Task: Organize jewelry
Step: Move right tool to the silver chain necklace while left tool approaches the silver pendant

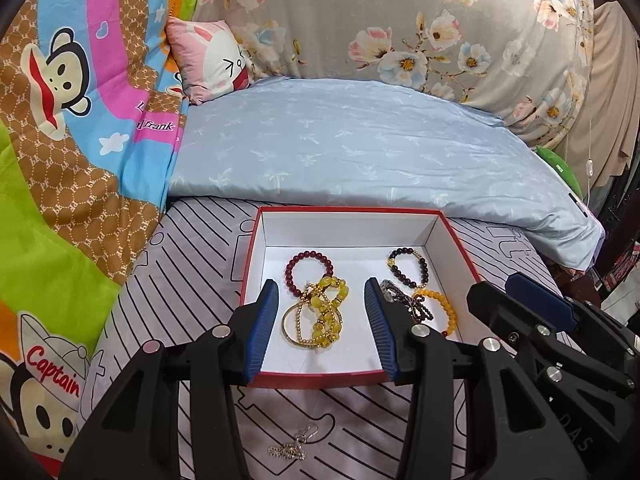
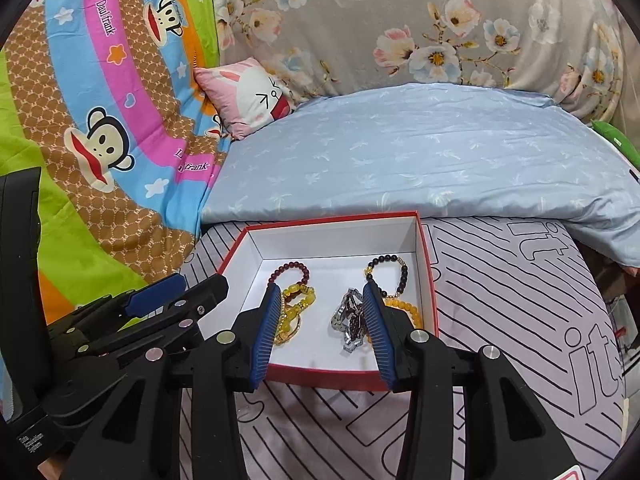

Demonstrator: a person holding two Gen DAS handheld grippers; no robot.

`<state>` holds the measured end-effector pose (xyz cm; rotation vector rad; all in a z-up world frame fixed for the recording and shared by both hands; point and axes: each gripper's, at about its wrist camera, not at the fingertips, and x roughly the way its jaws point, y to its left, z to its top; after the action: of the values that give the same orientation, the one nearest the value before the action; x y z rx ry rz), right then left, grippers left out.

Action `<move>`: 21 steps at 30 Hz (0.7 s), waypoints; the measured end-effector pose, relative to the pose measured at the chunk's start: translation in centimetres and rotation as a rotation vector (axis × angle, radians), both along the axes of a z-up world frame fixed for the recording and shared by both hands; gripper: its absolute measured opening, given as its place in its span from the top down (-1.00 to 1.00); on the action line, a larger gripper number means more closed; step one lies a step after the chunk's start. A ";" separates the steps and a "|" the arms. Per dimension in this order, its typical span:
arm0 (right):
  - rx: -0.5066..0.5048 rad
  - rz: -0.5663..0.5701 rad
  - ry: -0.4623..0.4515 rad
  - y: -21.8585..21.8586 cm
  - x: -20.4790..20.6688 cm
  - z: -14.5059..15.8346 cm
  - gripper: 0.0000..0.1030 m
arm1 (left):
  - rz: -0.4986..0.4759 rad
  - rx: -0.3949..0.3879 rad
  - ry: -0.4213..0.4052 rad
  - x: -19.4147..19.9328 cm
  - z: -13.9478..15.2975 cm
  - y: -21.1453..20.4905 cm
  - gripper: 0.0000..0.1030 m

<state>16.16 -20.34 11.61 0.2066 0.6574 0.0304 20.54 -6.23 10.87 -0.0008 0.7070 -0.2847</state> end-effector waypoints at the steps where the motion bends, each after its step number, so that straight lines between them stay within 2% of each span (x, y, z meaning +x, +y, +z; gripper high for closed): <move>1: 0.001 0.000 -0.002 0.0 -0.3 0.1 0.18 | 0.000 -0.001 -0.001 -0.3 0.1 0.0 0.17; 12: -0.006 0.007 -0.020 0.9 -5.0 1.5 0.17 | -0.029 -0.008 -0.023 -4.6 1.6 0.9 0.17; 14: -0.015 0.011 -0.023 1.1 -6.3 1.5 0.09 | -0.039 -0.002 -0.027 -5.8 1.5 1.1 0.17; 15: -0.022 0.009 -0.023 1.2 -7.1 1.3 0.03 | -0.039 0.003 -0.029 -6.3 1.4 1.2 0.16; 21: -0.034 -0.003 0.039 1.3 -12.2 -1.9 0.03 | -0.010 0.004 0.013 -9.3 -1.0 3.4 0.16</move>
<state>3.99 -19.03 9.67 0.1759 0.6962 0.0119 11.25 -2.88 9.87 0.0051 0.7209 -0.2928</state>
